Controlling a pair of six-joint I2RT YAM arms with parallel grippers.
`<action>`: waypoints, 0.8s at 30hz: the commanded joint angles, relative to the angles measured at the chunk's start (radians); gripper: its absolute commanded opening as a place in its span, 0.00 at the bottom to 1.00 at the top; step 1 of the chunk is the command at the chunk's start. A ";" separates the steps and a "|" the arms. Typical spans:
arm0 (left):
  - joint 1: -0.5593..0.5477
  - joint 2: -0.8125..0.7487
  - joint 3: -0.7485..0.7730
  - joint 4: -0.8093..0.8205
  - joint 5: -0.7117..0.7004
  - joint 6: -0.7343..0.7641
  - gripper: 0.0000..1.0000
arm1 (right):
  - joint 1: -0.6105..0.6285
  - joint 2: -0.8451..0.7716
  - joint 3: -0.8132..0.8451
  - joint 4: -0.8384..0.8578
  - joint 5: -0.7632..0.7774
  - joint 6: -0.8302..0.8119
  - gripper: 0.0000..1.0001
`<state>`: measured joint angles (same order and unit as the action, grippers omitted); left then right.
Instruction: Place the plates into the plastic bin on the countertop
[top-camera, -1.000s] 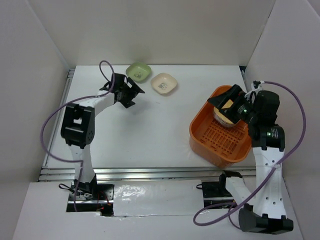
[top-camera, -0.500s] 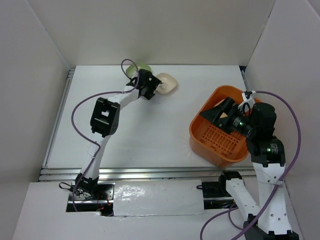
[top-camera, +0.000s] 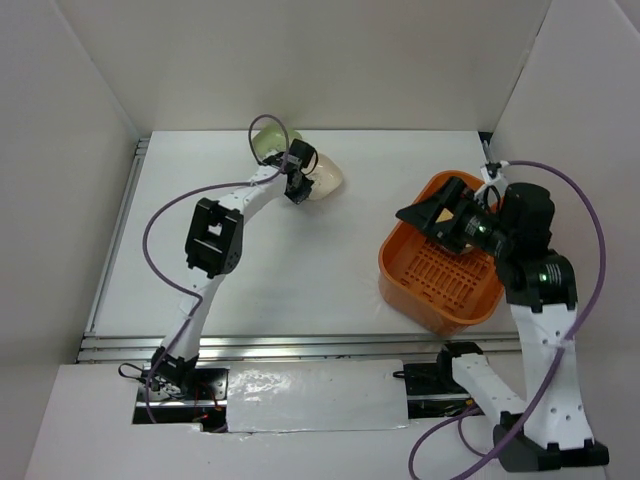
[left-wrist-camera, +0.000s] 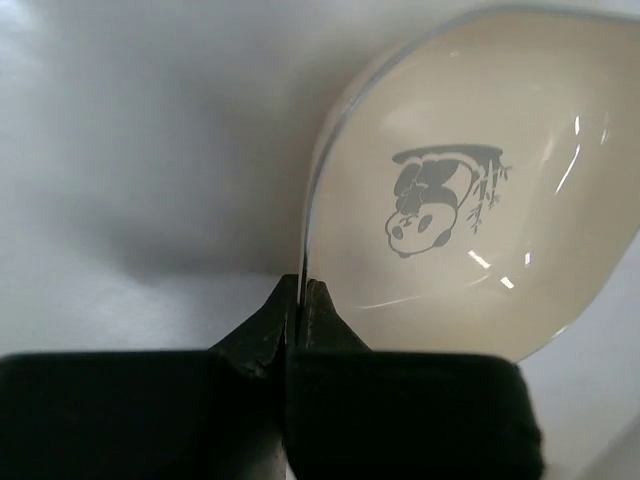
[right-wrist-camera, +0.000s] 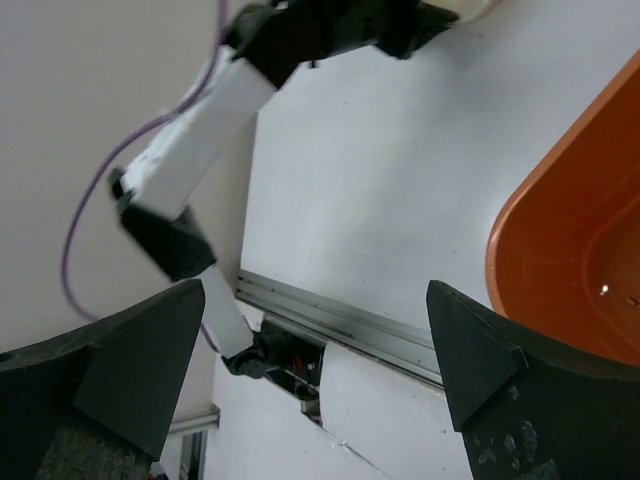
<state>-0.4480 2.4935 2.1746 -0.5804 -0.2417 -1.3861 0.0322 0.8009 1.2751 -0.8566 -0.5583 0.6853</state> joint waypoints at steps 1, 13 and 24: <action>-0.056 -0.233 -0.033 -0.186 -0.154 0.160 0.00 | 0.046 0.142 0.055 0.011 0.093 -0.035 1.00; -0.074 -0.692 -0.291 -0.357 0.091 0.694 0.00 | 0.330 0.645 0.515 -0.105 0.555 -0.112 1.00; -0.067 -0.886 -0.318 -0.412 0.232 0.722 0.00 | 0.488 0.820 0.529 -0.062 0.617 -0.076 0.87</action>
<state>-0.5194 1.6852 1.8347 -0.9874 -0.0654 -0.6945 0.4805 1.6260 1.8206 -0.9329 0.0280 0.5915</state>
